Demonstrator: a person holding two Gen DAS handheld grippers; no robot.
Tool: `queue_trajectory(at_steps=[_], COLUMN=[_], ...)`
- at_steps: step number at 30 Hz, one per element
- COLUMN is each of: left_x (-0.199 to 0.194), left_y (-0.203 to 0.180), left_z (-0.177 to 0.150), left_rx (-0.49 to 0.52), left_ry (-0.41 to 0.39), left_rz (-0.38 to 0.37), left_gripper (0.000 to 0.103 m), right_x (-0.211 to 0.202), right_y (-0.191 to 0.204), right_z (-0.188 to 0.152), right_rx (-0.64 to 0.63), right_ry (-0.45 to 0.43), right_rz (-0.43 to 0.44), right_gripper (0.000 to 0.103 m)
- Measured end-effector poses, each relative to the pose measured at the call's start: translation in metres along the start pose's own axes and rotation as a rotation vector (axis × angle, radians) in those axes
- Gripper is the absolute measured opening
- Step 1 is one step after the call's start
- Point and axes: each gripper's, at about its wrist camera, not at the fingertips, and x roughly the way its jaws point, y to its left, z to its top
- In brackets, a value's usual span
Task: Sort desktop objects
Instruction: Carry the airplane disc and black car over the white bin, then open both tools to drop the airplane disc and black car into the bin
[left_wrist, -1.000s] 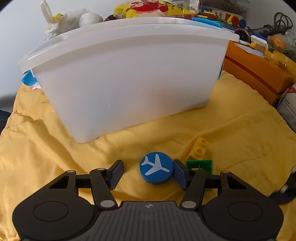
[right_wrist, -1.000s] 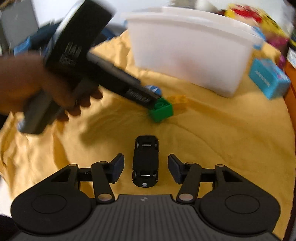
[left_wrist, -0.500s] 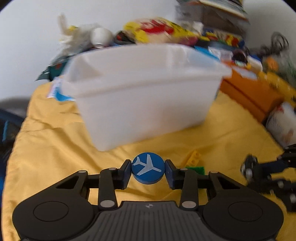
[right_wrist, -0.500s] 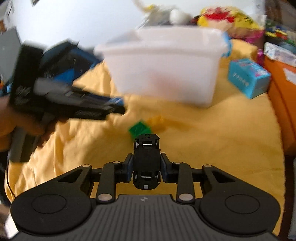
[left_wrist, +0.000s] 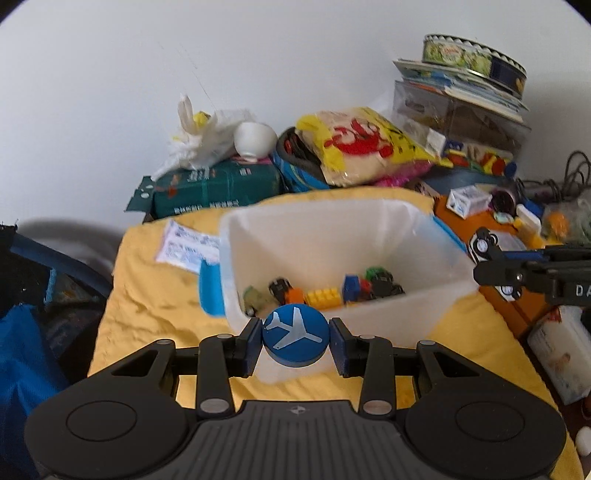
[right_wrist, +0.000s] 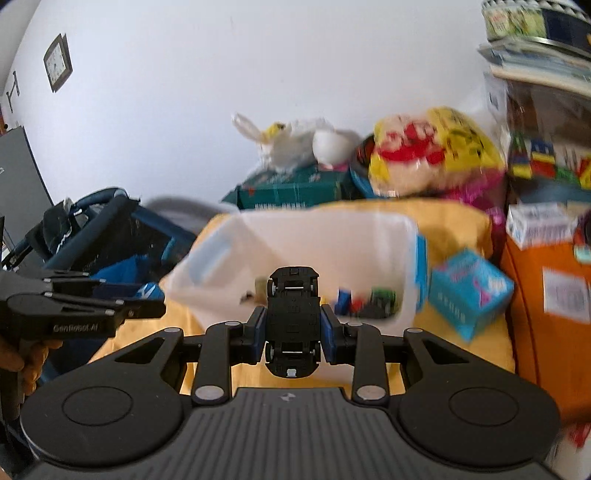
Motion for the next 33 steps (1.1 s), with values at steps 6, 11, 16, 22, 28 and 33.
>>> queue_trajectory(at_steps=[6,11,16,22,28,33], left_x=[0.004,0.015,0.024,0.038,0.049,0.058], left_y=[0.009,0.018,0.021,0.019,0.016,0.012], left_z=[0.025,0.044,0.061,0.072,0.073,0.068], left_rx=[-0.016,-0.039,-0.032,-0.020,-0.010,0.010], left_ry=[-0.011,-0.006,-0.009,0.009,0.029,0.013], left_rz=[0.007,0.015,0.025,0.033,0.037,0.080], left_gripper=[0.042,0.042,0.042,0.042,0.042,0.066], right_x=[0.010,0.024,0.033,0.045,0.052,0.068], right_y=[0.001,-0.003,-0.010,-0.017,-0.021,-0.029], right_z=[0.025,0.040,0.054,0.061,0.061,0.056], right_rx=[-0.011,-0.018,-0.009,-0.013,-0.018,0.031], right_ry=[0.000,0.017,0.028,0.058,0.077,0.130], right_rz=[-0.006,-0.022,-0.038,-0.054,-0.059,-0.089], right_gripper=[0.033,0.033,0.033,0.033,0.033,0.044])
